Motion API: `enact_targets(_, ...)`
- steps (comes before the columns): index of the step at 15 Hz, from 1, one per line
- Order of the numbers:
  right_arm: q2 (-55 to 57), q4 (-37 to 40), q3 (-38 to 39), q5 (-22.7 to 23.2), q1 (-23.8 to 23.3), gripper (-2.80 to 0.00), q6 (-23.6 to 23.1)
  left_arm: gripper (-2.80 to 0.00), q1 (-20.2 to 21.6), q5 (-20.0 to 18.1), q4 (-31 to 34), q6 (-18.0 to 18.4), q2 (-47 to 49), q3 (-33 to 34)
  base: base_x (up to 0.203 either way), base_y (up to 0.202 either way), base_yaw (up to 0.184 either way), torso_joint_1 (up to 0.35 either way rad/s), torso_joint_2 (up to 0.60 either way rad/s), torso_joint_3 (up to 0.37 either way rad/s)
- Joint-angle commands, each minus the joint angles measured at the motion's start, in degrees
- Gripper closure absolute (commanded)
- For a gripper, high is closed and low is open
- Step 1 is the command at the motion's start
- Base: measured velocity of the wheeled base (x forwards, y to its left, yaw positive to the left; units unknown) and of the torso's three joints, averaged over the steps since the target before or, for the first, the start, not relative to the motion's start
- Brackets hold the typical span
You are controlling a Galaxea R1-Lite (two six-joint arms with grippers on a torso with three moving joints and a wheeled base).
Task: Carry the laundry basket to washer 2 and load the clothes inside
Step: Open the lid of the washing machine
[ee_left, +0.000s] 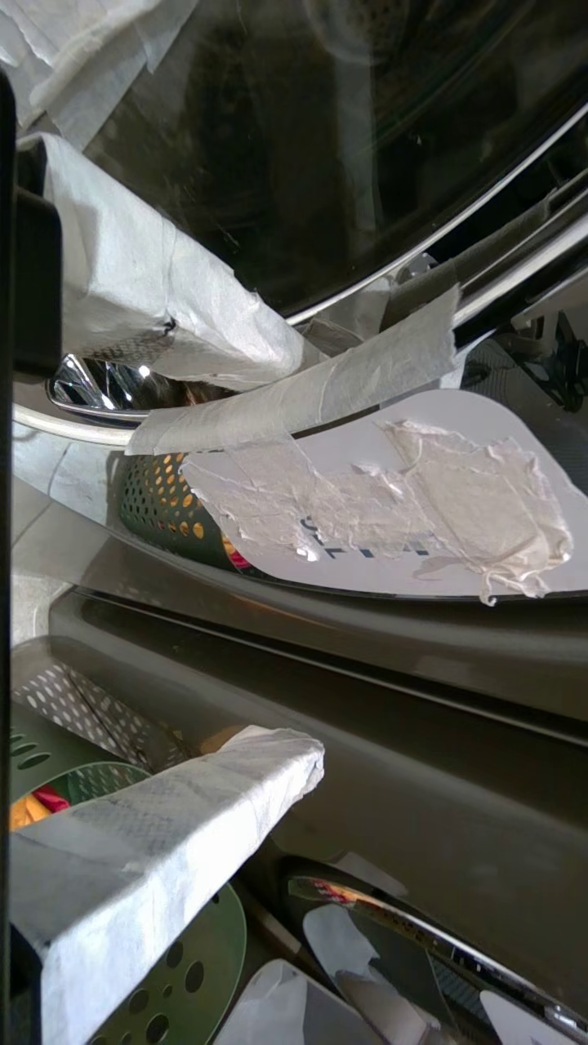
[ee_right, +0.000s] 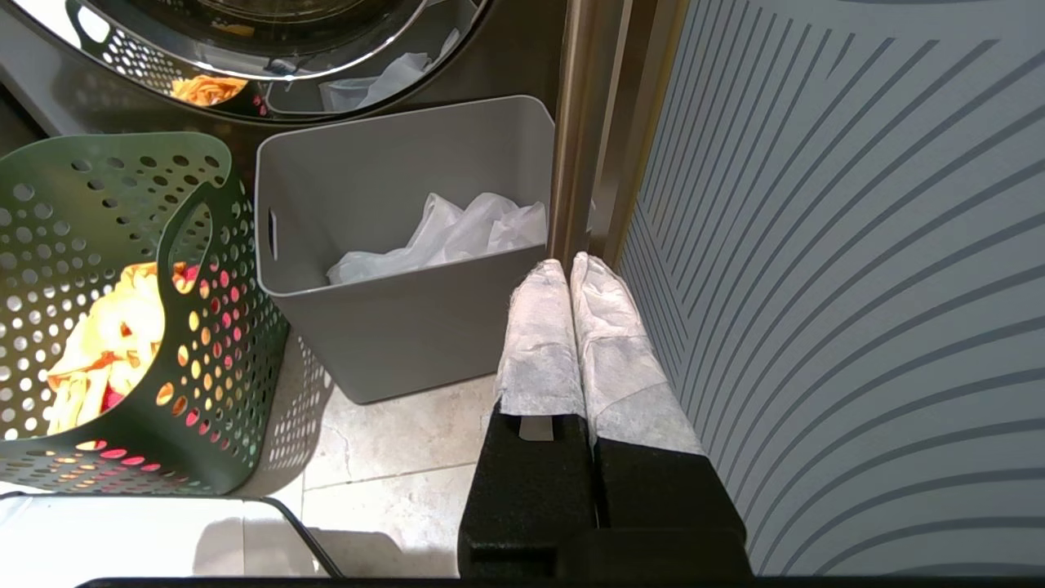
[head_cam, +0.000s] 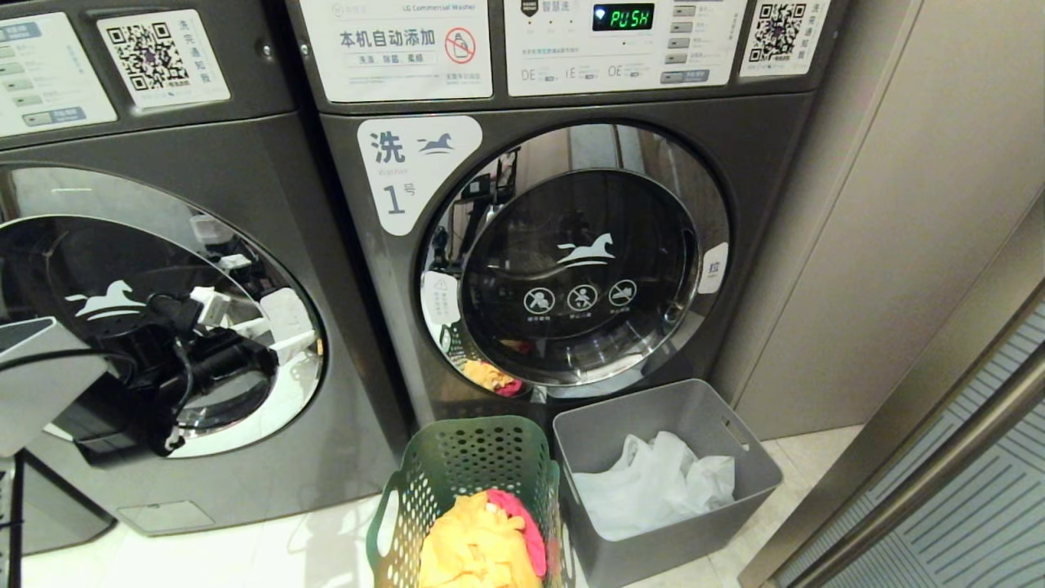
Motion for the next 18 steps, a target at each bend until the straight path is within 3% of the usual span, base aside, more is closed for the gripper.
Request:
enact_targets(1, 0.0, 0.1, 0.0, 0.0, 0.0, 0.00, 0.0, -2.80, 0.0, -2.2, -0.3, -0.1, 0.7, -0.9, 0.000, 0.000, 0.000, 0.000, 0.00, 0.000)
enact_targets(8, 0.0, 0.1, 0.0, 0.0, 0.0, 0.00, 0.0, -2.80, -0.3, -5.8, -0.6, -2.1, 0.8, -1.2, 0.000, 0.000, 0.000, 0.000, 0.00, 0.000)
enact_targets(14, 0.0, 0.1, 0.0, 0.0, 0.0, 0.00, 0.0, -2.80, -0.4, -12.7, -1.3, -2.2, 0.1, 0.9, 0.000, 0.000, 0.000, 0.000, 0.00, 0.000)
enact_targets(18, 0.0, 0.1, 0.0, 0.0, 0.0, 0.00, 0.0, -2.80, -0.9, -14.5, -2.6, -2.2, 0.0, 2.2, 0.000, 0.000, 0.000, 0.000, 0.00, 0.000)
